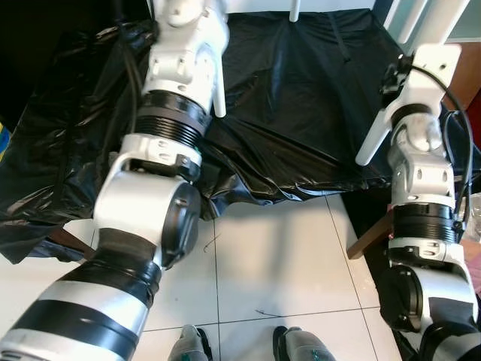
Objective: Building children table
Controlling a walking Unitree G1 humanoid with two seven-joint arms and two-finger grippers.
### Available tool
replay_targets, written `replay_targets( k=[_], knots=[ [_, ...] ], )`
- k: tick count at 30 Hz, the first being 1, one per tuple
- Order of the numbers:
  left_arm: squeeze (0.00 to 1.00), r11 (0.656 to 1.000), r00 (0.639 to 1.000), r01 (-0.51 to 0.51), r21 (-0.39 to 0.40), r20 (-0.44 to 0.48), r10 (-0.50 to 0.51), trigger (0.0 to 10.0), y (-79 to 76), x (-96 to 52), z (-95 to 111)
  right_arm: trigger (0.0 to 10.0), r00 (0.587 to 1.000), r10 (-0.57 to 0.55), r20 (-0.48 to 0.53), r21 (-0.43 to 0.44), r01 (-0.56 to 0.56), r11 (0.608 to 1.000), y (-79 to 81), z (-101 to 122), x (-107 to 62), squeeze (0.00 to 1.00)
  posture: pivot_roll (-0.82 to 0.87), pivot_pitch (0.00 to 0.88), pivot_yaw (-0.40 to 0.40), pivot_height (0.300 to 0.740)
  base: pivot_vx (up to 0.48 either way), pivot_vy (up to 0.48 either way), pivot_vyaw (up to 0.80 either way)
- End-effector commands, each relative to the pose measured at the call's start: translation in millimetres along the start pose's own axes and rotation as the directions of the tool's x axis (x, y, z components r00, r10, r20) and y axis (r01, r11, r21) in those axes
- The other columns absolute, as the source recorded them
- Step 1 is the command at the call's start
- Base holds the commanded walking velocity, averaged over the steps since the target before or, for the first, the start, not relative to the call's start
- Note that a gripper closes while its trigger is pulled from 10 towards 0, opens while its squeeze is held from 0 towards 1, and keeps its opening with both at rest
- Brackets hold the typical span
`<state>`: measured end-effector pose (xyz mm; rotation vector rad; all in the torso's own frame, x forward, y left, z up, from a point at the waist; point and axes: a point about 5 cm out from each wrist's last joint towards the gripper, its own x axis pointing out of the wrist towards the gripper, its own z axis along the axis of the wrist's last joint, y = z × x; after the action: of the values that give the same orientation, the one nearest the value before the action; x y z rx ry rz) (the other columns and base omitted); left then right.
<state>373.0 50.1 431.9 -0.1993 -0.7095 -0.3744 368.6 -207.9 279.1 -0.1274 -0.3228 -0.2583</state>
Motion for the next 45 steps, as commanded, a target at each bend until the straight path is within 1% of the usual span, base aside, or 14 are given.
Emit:
replay_targets(
  k=[1,2,4,5,10,11,12,14,19,26,33,35,40,45],
  knots=[
    [0.00,0.999,0.999,0.044,0.019,-0.021,-0.044,10.0,-2.1,-3.4,-4,10.0,0.997,0.076,-0.031,-0.050,-0.078,0.996,16.5,-11,-3.7,0.00,-0.03,0.168,0.005,0.740,0.000,0.000,0.00],
    [0.00,0.997,0.995,0.069,0.034,-0.072,-0.067,10.0,1.1,-11.1,-17,10.0,0.996,0.086,-0.034,-0.024,-0.087,0.996,19.8,-21,-7.2,0.09,-0.03,0.169,0.007,0.740,0.000,0.000,0.00],
    [0.00,0.997,0.994,0.072,0.035,-0.081,-0.069,10.0,1.9,-12.6,-19,10.0,0.995,0.088,-0.034,-0.020,-0.089,0.996,20.3,-22,-7.7,0.09,-0.03,0.170,0.008,0.740,0.000,0.000,0.00],
    [0.00,0.994,0.989,0.090,0.060,-0.126,-0.082,10.0,7.2,-20.3,-30,10.0,0.995,0.092,-0.047,-0.009,-0.092,0.996,21.3,-28,-9.9,1.00,-0.02,0.173,0.009,0.740,0.000,0.000,0.00],
    [0.00,0.978,0.954,0.174,0.111,-0.264,-0.140,10.0,31.2,-55.3,-56,10.0,0.996,0.067,-0.063,0.016,-0.066,0.998,18.7,-41,-17.5,1.00,-0.01,0.186,0.016,0.740,0.000,0.000,0.00],
    [0.00,0.978,0.951,0.176,0.112,-0.278,-0.139,10.0,36.9,-60.9,-57,10.0,0.996,0.065,-0.057,0.020,-0.064,0.998,18.3,-41,-19.4,0.00,-0.01,0.185,0.016,0.740,0.000,0.000,0.00],
    [0.00,0.978,0.949,0.174,0.112,-0.284,-0.136,10.0,40.3,-64.0,-58,10.0,0.996,0.066,-0.054,0.023,-0.064,0.998,18.2,-42,-20.5,0.00,-0.01,0.185,0.016,0.740,0.000,0.000,0.00],
    [0.00,0.975,0.924,0.154,0.158,-0.372,-0.086,10.0,75.4,-98.5,-68,10.0,1.000,0.011,-0.021,0.018,-0.011,1.000,9.3,-45,-35.1,0.00,0.00,0.184,0.021,0.740,0.000,0.000,0.00],
    [0.00,0.966,0.898,0.087,0.245,-0.440,0.030,10.0,109.0,-145.9,-74,10.0,0.998,-0.058,0.000,0.000,0.058,0.998,-1.1,-53,-56.2,0.00,-0.01,0.187,0.031,0.740,0.000,0.000,0.00],
    [0.00,0.941,0.878,0.094,0.326,-0.473,0.077,10.0,119.3,-199.8,-72,10.0,0.997,-0.073,0.029,-0.030,0.074,0.997,-6.4,-61,-87.5,0.00,-0.01,0.171,0.038,0.740,0.000,0.000,0.00],
    [0.00,0.961,0.860,0.031,0.276,-0.496,0.115,10.0,120.9,-238.0,-71,10.0,1.000,0.010,-0.008,-0.017,-0.010,1.000,-1.3,-73,-108.7,0.00,0.00,0.154,0.037,0.740,0.000,0.000,0.00],
    [1.00,0.965,0.847,0.026,0.261,-0.518,0.117,10.0,120.8,-245.9,-72,10.0,1.000,0.025,-0.015,-0.017,-0.025,1.000,1.0,-75,-110.9,0.00,0.00,0.150,0.033,0.740,0.000,0.000,0.00],
    [1.00,0.959,0.852,0.061,0.278,-0.514,0.095,10.0,118.3,-250.6,-68,10.0,0.998,0.063,-0.007,-0.011,-0.063,0.998,4.4,-75,-114.7,0.00,0.00,0.150,0.030,0.740,0.000,0.000,0.00],
    [1.00,0.978,0.858,0.050,0.201,-0.510,0.061,10.0,111.2,-267.8,-61,10.0,0.984,0.179,-0.010,0.025,-0.179,0.984,11.6,-79,-128.7,0.00,0.01,0.150,0.039,0.740,0.000,0.000,0.00]
  ],
)
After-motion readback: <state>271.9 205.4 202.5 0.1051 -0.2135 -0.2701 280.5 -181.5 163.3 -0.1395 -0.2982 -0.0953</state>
